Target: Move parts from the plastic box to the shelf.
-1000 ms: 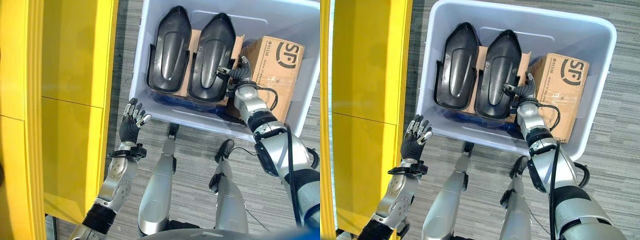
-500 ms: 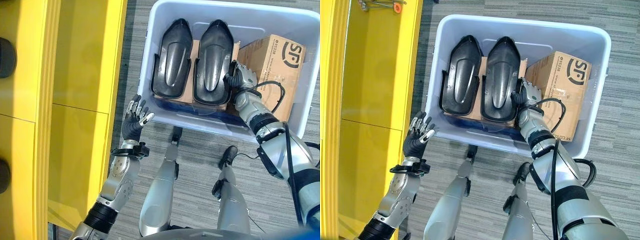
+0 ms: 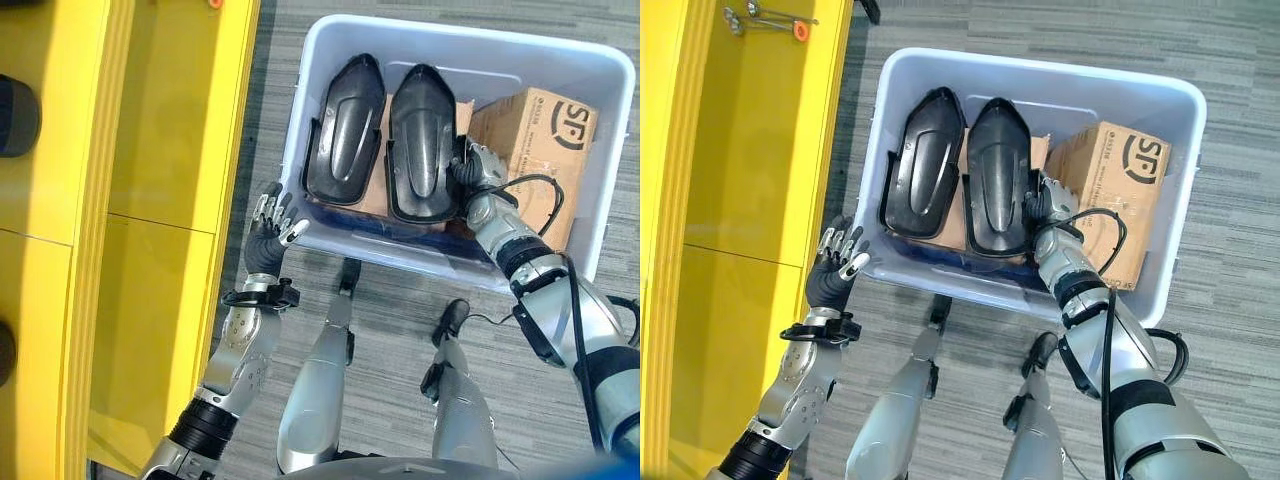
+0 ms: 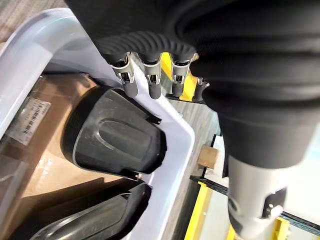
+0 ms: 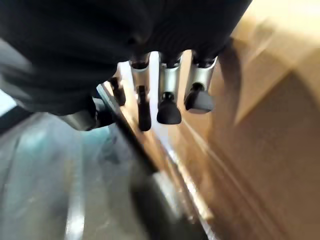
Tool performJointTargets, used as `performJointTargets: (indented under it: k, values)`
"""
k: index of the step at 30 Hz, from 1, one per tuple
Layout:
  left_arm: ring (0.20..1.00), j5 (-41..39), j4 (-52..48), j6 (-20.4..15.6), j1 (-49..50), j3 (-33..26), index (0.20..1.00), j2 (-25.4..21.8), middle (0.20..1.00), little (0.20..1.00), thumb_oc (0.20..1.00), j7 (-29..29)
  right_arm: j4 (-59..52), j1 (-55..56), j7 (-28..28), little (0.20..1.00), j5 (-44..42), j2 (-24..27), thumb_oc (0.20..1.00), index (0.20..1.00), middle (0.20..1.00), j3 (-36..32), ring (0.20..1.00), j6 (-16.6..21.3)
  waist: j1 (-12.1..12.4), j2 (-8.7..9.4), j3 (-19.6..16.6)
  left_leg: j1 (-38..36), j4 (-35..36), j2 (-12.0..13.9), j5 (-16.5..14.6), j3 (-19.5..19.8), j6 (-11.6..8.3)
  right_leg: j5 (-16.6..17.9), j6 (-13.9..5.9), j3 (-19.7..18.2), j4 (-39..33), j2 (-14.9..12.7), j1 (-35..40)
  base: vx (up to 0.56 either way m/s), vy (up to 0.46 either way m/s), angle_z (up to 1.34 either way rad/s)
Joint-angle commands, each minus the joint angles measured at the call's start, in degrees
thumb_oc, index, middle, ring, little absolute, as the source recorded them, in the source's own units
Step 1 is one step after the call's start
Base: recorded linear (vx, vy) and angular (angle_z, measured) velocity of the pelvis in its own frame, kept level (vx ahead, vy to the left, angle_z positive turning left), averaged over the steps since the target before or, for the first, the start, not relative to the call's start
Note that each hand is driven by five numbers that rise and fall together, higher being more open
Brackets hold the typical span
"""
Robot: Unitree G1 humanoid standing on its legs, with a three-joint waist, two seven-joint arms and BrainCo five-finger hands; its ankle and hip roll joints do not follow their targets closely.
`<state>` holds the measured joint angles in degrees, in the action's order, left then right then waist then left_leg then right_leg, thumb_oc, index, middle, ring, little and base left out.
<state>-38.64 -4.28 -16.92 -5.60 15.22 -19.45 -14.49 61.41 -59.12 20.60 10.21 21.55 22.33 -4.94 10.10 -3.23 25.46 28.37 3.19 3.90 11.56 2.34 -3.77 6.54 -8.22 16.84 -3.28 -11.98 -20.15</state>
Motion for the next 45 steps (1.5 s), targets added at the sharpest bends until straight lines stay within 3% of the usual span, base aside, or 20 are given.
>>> performJointTargets:
  k: [1, 9, 13, 17, 28, 29, 31, 36, 38, 42, 45]
  values:
    - [1.0, 1.76, -4.6, -2.46, 0.38, -2.86, 1.0, -2.02, 1.0, 1.0, 1.0, -1.4, -1.43, 3.92, 2.2, 0.2, -10.29, 1.99, 0.2, 0.2, 0.2, -0.3, 0.2, 3.35, -0.94, 1.46, 4.33, -6.43, 0.42, 4.35, -3.79, -4.19, -2.08, -0.59, -2.24, -3.25, 1.5, -2.88, 3.24, -0.01, -0.011, -0.19]
    - [1.0, 0.03, -4.68, -1.41, 5.09, -6.51, 1.0, -3.29, 1.0, 1.0, 1.0, -0.7, -27.39, 10.17, 4.61, 0.2, -15.78, 2.47, 0.2, 0.2, 0.2, -6.66, 0.2, 7.4, -2.72, 3.0, 1.34, -11.89, 1.29, 5.21, -3.95, -5.52, -2.38, -0.65, -2.15, -4.46, 1.22, -2.6, 6.81, 0.01, -0.005, -0.16]
    - [1.0, -0.21, -4.61, -0.69, 7.25, -7.64, 1.0, -3.67, 1.0, 1.0, 1.0, -0.03, -34.92, 12.65, 3.95, 0.2, -16.43, 2.34, 0.2, 0.2, 0.2, -8.22, 0.2, 8.61, -3.29, 3.24, -0.62, -13.29, 1.32, 5.53, -4.2, -5.98, -2.39, -0.96, -2.01, -4.91, 1.45, -2.38, 7.43, 0.03, -0.004, -0.12]
    - [1.0, 0.1, -5.2, -0.17, 8.98, -8.99, 1.0, -3.87, 1.0, 1.0, 1.0, 0.39, -40.14, 15.15, 3.08, 0.2, -16.91, 2.41, 0.2, 0.2, 0.2, -9.35, 0.2, 9.11, -3.72, 3.54, -2.1, -14.35, 1.29, 5.77, -4.46, -6.37, -2.35, -1.37, -1.92, -5.48, 1.8, -2.18, 7.89, 0.01, -0.008, -0.03]
    - [1.0, -0.12, -4.63, 1.96, 12.6, -11.27, 1.0, -3.42, 1.0, 1.0, 1.0, 1.88, -54.95, 25.16, -1.81, 0.2, -30.24, 0.1, 0.2, 0.2, 0.2, -11.5, 0.2, 13.42, -5.02, 3.89, -5.01, -17.32, 0.6, 6.39, -5.24, -6.68, -2.28, -2.8, -1.68, -6.22, 3.22, -1.86, 9.83, 0.01, -0.017, -0.05]
    - [1.0, -0.27, -4.75, 2.44, 13.46, -11.71, 1.0, -3.15, 1.0, 1.0, 1.0, 2.2, -56.82, 27.41, -3.57, 0.2, -36.0, -1.02, 0.2, 0.2, 0.2, -11.6, 0.2, 14.81, -5.2, 3.96, -5.58, -17.87, 0.4, 6.58, -5.37, -6.76, -2.31, -3.15, -1.59, -6.28, 3.46, -1.64, 10.27, 0.01, -0.034, -0.01]
    - [1.0, -0.51, -4.81, 3.18, 14.85, -12.59, 1.0, -2.6, 1.0, 1.0, 1.0, 2.68, -59.7, 30.13, -5.69, 0.2, -39.3, -1.38, 0.2, 0.2, 0.2, -11.35, 0.2, 14.99, -5.35, 4.03, -6.51, -19.07, 0.13, 7.12, -5.61, -6.9, -2.43, -4.06, -1.42, -6.5, 4.37, -1.27, 11.14, 0.02, -0.055, -0.04]
    - [1.0, -0.07, -3.56, 4.03, 16.2, -13.42, 1.0, -1.48, 1.0, 1.0, 1.0, 3.23, -61.48, 33.8, -8.0, 0.2, -40.96, -1.96, 0.2, 0.2, 0.2, -10.95, 0.2, 14.54, -5.6, 3.57, -7.89, -21.65, -0.81, 8.38, -6.08, -6.94, -2.68, -7.13, -0.72, -6.4, 8.02, -0.31, 12.62, 0.01, -0.088, -0.01]
    - [1.0, 1.22, -3.5, 4.93, 17.17, -14.38, 1.0, -1.57, 1.0, 1.0, 1.0, 3.78, -62.44, 35.11, -8.93, 0.2, -41.81, -1.52, 0.2, 0.2, 0.2, -10.44, 0.2, 14.1, -5.73, 2.74, -8.39, -22.92, -1.99, 10.29, -5.48, -6.17, -3.25, -10.72, 0.88, -6.37, 12.41, 1.93, 13.02, -0.05, -0.221, 0.01]
    - [1.0, 1.29, -2.89, 5.43, 18.89, -15.73, 1.0, -0.58, 1.0, 1.0, 1.0, 3.82, -61.7, 34.95, -9.21, 0.2, -41.29, -1.37, 0.2, 0.2, 0.2, -9.46, 0.2, 13.51, -4.8, 1.9, -8.72, -23.96, -3.28, 12.89, -3.72, -5.53, -3.85, -13.11, 2.85, -5.82, 15.31, 4.51, 13.26, -0.05, -0.201, 0.0]
    - [1.0, 1.03, -2.83, 5.64, 20.1, -16.13, 1.0, 0.86, 1.0, 1.0, 1.0, 3.31, -61.91, 34.24, -8.38, 0.2, -39.99, -0.25, 0.2, 0.2, 0.2, -9.39, 0.2, 13.77, -3.25, 0.33, -8.28, -22.4, -2.95, 14.85, 2.77, -3.16, -5.6, -13.82, 4.41, -4.22, 14.65, 6.94, 13.49, -0.12, -0.196, 0.0]
